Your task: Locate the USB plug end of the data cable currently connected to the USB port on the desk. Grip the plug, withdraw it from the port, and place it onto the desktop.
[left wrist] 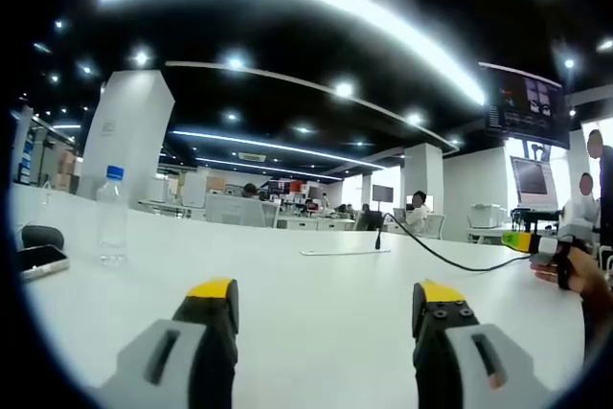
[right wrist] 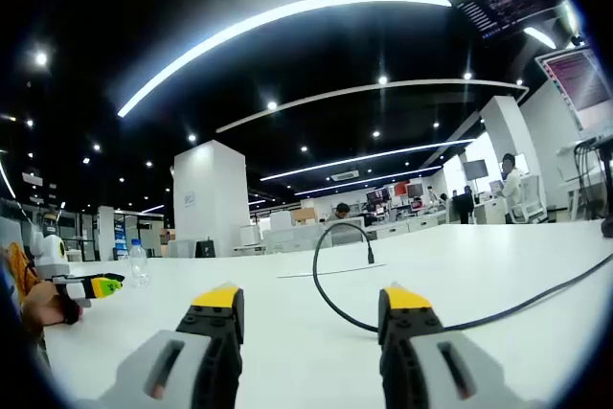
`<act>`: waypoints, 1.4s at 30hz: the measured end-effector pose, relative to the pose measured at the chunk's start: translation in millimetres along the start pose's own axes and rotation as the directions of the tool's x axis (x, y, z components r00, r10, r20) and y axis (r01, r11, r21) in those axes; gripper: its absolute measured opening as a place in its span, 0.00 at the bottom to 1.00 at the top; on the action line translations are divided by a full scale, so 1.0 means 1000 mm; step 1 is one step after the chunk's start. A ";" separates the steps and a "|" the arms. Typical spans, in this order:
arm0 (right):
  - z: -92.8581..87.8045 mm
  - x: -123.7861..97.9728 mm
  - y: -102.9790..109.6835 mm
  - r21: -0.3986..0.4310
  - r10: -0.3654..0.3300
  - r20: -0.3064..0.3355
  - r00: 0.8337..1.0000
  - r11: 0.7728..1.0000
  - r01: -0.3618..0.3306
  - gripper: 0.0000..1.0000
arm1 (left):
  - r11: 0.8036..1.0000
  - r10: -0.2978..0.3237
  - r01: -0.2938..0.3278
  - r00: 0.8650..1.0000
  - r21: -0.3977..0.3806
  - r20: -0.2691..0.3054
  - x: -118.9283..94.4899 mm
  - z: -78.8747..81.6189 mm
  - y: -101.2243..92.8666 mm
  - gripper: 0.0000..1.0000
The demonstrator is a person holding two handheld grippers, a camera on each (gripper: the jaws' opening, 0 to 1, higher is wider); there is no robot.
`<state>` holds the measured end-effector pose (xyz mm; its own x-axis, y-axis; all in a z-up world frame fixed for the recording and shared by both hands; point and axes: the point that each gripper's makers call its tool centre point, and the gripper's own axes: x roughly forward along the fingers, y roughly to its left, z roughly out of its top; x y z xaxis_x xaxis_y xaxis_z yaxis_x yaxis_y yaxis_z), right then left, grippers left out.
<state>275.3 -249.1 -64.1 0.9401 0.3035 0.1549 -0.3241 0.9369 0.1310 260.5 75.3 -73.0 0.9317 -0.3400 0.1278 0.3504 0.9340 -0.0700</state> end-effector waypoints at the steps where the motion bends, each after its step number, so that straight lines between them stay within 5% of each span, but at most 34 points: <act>1: 0.000 0.000 0.000 0.000 0.000 0.000 1.000 1.000 0.000 0.57 | 1.000 0.000 0.000 1.000 0.000 0.000 0.000 0.000 0.000 0.74; 42: 0.001 -0.001 0.000 -0.006 0.000 -0.001 1.000 1.000 0.000 0.57 | 1.000 -0.008 0.008 1.000 0.012 -0.009 0.000 0.000 -0.003 0.74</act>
<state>274.5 -249.6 -63.3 0.9402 0.3039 0.1537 -0.3236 0.9379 0.1251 259.6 72.9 -73.3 0.9298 -0.3481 0.1196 0.3565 0.9326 -0.0571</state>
